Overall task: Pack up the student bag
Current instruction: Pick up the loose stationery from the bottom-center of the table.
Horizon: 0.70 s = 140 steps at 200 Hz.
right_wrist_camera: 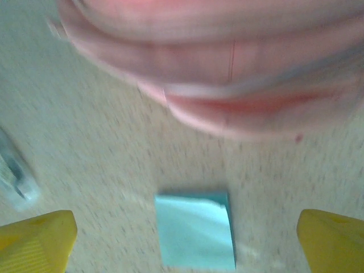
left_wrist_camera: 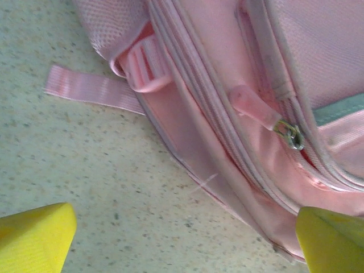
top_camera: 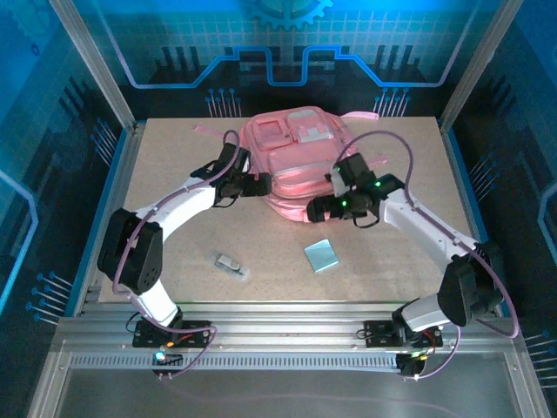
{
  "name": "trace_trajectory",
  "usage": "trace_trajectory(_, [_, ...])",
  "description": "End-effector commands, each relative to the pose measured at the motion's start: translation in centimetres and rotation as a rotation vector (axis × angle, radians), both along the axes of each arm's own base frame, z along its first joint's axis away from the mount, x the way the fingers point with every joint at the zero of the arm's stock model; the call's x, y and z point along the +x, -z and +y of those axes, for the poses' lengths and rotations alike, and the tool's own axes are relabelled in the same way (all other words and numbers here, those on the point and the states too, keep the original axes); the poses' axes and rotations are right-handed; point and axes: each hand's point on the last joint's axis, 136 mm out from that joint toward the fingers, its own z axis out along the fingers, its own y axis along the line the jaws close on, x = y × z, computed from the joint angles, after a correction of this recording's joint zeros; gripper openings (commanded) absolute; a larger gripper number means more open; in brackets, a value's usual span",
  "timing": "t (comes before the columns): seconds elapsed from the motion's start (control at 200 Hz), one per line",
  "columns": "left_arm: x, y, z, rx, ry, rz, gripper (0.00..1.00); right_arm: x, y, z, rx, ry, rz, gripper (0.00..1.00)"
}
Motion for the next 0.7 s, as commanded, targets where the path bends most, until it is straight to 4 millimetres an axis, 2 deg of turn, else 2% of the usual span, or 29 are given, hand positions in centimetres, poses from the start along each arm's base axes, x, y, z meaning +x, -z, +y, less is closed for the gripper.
trace_trajectory(0.0, [0.3,-1.7,-1.5,-0.147,-0.014,-0.049,0.99,-3.9,2.9,-1.2,-0.152,-0.045,0.078,1.00])
trace_trajectory(0.135, [0.4,-1.5,-2.0,-0.171,-0.012,-0.039,0.99,-6.3,6.3,0.2,-0.205,-0.113,0.149,1.00])
trace_trajectory(0.28, [0.6,-1.5,-2.5,-0.193,0.003,-0.031,0.99,-6.9,9.4,0.9,-0.258,-0.155,0.187,1.00])
trace_trajectory(0.62, [0.3,-1.9,-3.1,-0.216,0.030,-0.028,0.99,-6.5,13.1,0.9,-0.358,-0.165,0.198,1.00])
trace_trajectory(0.695, [0.4,-2.1,-3.1,-0.212,0.034,-0.029,0.99,-6.5,13.4,0.7,-0.388,-0.158,0.194,0.96])
